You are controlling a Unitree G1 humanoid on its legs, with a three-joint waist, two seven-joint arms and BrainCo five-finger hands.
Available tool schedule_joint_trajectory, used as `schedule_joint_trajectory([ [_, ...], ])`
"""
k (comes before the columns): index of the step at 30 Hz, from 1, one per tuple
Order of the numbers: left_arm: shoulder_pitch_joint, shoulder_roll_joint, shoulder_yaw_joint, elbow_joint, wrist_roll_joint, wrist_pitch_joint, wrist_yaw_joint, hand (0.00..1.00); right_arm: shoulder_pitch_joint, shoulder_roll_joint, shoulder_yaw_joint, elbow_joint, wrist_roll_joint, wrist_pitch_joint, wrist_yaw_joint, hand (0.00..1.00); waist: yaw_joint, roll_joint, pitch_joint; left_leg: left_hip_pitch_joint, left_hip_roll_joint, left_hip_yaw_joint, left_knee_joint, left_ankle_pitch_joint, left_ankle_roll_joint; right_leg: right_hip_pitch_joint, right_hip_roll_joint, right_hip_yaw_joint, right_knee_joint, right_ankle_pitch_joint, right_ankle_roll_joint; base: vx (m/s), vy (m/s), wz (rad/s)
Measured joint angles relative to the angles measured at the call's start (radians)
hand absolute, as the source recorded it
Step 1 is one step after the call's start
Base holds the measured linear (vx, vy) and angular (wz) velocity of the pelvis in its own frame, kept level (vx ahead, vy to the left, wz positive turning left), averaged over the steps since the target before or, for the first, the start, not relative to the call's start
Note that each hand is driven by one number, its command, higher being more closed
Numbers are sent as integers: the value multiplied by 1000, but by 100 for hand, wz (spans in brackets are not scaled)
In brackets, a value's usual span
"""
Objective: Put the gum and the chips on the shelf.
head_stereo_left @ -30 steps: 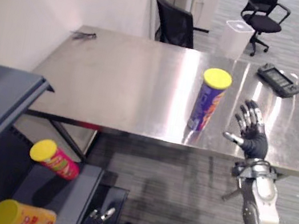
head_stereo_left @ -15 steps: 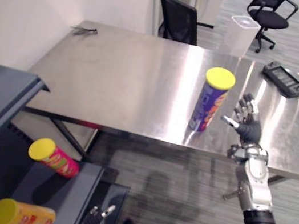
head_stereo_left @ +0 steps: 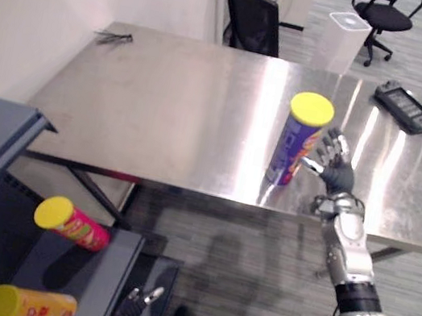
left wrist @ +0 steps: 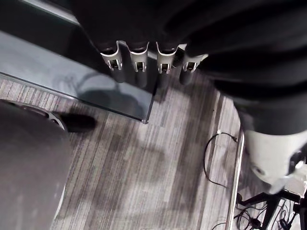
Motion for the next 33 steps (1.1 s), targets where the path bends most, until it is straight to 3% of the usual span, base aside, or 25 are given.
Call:
schedule_joint_trajectory([
  [15, -6, 0, 1, 0, 0, 8, 0, 0, -60, 23, 52, 38, -1, 19, 2, 0, 1, 4, 14, 4, 1, 1, 0, -6, -5, 4, -1, 1, 0, 0, 0, -2, 0, 0],
  [22, -14, -2, 3, -10, 0, 9, 1, 0, -76, 40, 91, 36, -35, 21, 12, 0, 18, 0, 28, 4, 0, 2, 0, -2, 1, 4, -2, 1, -2, 0, 0, 0, 0, 0],
  [23, -15, -3, 3, -11, 0, 9, 1, 0, -77, 40, 96, 35, -36, 22, 15, 100, 22, 0, 28, 4, 0, 1, 0, -2, 1, 4, -2, 0, -2, 0, 0, 0, 0, 0],
  [33, -15, -4, 2, -11, 0, 9, 1, 0, -78, 49, 129, 28, -48, 27, 17, 100, 21, 0, 28, 8, 2, 1, 0, -2, 1, 6, -1, -1, 1, 0, 1, 0, 0, 0],
])
